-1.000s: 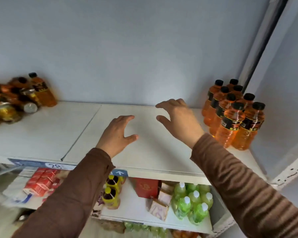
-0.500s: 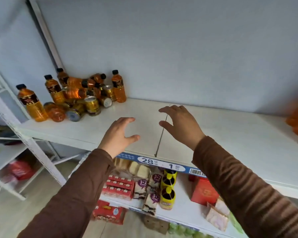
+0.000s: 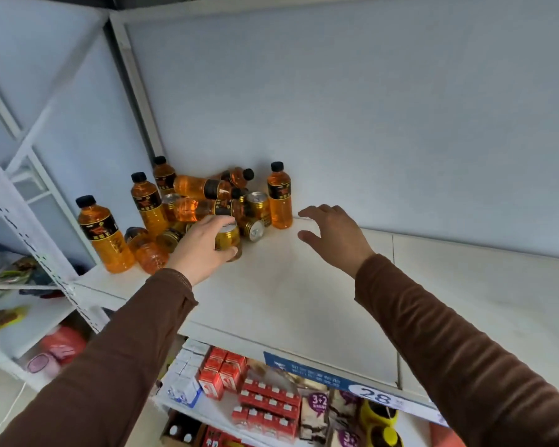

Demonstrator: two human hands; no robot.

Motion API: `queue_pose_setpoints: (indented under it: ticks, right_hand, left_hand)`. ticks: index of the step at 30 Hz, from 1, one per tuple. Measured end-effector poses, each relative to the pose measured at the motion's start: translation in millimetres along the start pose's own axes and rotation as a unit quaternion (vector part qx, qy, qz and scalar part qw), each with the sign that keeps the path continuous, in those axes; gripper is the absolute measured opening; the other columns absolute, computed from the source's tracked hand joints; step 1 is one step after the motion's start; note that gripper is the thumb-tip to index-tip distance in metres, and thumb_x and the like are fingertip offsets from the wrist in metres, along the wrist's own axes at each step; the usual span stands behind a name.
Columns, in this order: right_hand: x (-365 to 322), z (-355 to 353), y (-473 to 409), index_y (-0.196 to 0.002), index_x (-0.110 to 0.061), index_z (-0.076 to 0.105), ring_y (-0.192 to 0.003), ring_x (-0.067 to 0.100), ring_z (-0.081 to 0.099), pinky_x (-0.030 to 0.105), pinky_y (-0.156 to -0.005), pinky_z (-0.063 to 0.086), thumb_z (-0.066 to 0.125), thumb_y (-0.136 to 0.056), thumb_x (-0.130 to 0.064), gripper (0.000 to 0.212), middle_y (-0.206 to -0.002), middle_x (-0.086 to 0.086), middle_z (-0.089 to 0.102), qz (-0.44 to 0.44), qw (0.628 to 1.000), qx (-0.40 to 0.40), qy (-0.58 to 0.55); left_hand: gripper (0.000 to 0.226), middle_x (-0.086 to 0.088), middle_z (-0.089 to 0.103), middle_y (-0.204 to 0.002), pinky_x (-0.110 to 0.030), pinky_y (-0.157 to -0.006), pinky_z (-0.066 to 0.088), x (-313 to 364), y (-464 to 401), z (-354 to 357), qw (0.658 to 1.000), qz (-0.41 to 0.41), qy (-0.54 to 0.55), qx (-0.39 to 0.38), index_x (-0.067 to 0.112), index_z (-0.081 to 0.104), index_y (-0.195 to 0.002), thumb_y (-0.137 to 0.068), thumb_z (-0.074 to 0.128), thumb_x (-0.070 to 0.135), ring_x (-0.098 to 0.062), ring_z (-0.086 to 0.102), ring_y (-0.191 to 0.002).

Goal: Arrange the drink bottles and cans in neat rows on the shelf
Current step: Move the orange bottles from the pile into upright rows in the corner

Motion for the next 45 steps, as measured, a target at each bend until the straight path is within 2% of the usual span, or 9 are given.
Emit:
queue_pose_setpoints:
  ticks: [6,12,16,19,24,27,31,40,45]
  right_hand:
    - [4.7,30.7,-81.3,-0.131,-0.018,0.053,-0.11,0.023,0.057,0.034,-0.09,0.048,0.061,-0.093,-0.036,0.043,-0.121,0.005,0.063,0.047,0.999,-0.006,-0.023]
    - [10.4,57.1,-144.0,-0.136,-0.013,0.045,-0.115,0.027,0.057,0.036,-0.093,0.046,0.064,-0.091,-0.039,0.055,-0.131,0.009,0.056,0.135,0.987,0.001,-0.09]
    - [11.1,71.3,-177.0,-0.144,-0.013,0.037,-0.121,0.03,0.054,0.038,-0.098,0.046,0.065,-0.09,-0.04,0.067,-0.142,0.012,0.048,0.187,0.973,0.004,-0.136]
    - [12.7,80.1,-194.4,-0.137,-0.014,0.041,-0.113,0.028,0.058,0.039,-0.095,0.05,0.067,-0.087,-0.043,0.063,-0.131,0.011,0.056,0.21,0.964,-0.002,-0.164]
    - [14.9,91.6,-207.0,-0.129,-0.016,0.044,-0.097,0.022,0.057,0.033,-0.08,0.048,0.073,-0.081,-0.044,0.062,-0.113,0.003,0.06,0.218,0.962,-0.004,-0.165]
    - [16.4,97.5,-208.5,-0.129,-0.018,0.044,-0.098,0.024,0.059,0.036,-0.083,0.052,0.077,-0.078,-0.04,0.065,-0.109,0.0,0.058,0.225,0.962,-0.001,-0.157]
    - [16.4,97.9,-207.7,-0.125,-0.02,0.049,-0.098,0.024,0.059,0.042,-0.087,0.055,0.079,-0.075,-0.037,0.061,-0.104,-0.002,0.058,0.236,0.958,0.033,-0.158]
    - [18.4,71.3,-190.1,-0.122,-0.026,0.054,-0.097,0.02,0.06,0.03,-0.075,0.049,0.077,-0.076,-0.043,0.054,-0.105,-0.004,0.062,0.244,0.943,0.1,-0.201]
    - [16.9,42.6,-162.7,-0.113,-0.034,0.052,-0.092,0.018,0.061,0.03,-0.072,0.05,0.073,-0.073,-0.049,0.048,-0.099,-0.008,0.062,0.246,0.937,0.141,-0.203]
  left_hand:
    - [0.057,-0.004,0.044,-0.15,-0.039,-0.112,0.036,-61.8,-70.6,-17.4,0.998,-0.012,-0.057,-0.007,0.023,0.045,-0.144,-0.092,0.067,0.026,-0.024,0.04,-0.137]
    - [0.076,-0.006,0.036,-0.154,-0.042,-0.111,0.032,-100.8,-136.8,-14.4,0.981,0.002,-0.164,-0.102,0.022,0.035,-0.15,-0.086,0.072,0.038,-0.029,0.034,-0.14]
    - [0.066,-0.003,0.046,-0.138,-0.034,-0.086,0.042,-108.7,-167.0,-13.5,0.969,0.046,-0.208,-0.126,0.021,0.046,-0.134,-0.079,0.077,0.041,-0.023,0.048,-0.121]
    - [0.061,-0.003,0.056,-0.124,-0.033,-0.078,0.043,-108.1,-178.5,-11.8,0.951,0.081,-0.256,-0.154,0.021,0.052,-0.124,-0.076,0.079,0.046,-0.02,0.052,-0.106]
    - [0.074,-0.004,0.057,-0.125,-0.036,-0.078,0.047,-110.0,-177.9,-3.6,0.926,0.105,-0.334,-0.141,0.018,0.049,-0.132,-0.073,0.078,0.051,-0.025,0.05,-0.116]
    - [0.069,-0.002,0.053,-0.123,-0.036,-0.076,0.047,-111.0,-175.0,0.0,0.924,0.118,-0.341,-0.122,0.018,0.053,-0.128,-0.073,0.077,0.052,-0.023,0.048,-0.116]
    - [0.066,0.0,0.051,-0.122,-0.034,-0.069,0.042,-113.4,-171.3,-2.1,0.937,0.129,-0.313,-0.09,0.021,0.056,-0.129,-0.073,0.074,0.05,-0.023,0.049,-0.114]
    - [0.059,-0.001,0.067,-0.105,-0.029,-0.063,0.036,-98.1,-170.7,-29.5,0.973,0.161,-0.158,0.047,0.026,0.049,-0.118,-0.071,0.075,0.051,-0.026,0.065,-0.092]
    - [0.058,0.005,0.06,-0.093,-0.031,-0.061,0.042,-68.6,-171.4,-21.5,0.99,0.14,0.019,0.016,0.033,0.036,-0.106,-0.068,0.072,0.058,-0.024,0.062,-0.079]
Point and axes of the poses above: each hand's wrist, its own y-axis away from the middle knuckle, its own z-axis out of the palm, x = y × z, the point moved 3 cm from there along -y, towards the middle knuckle
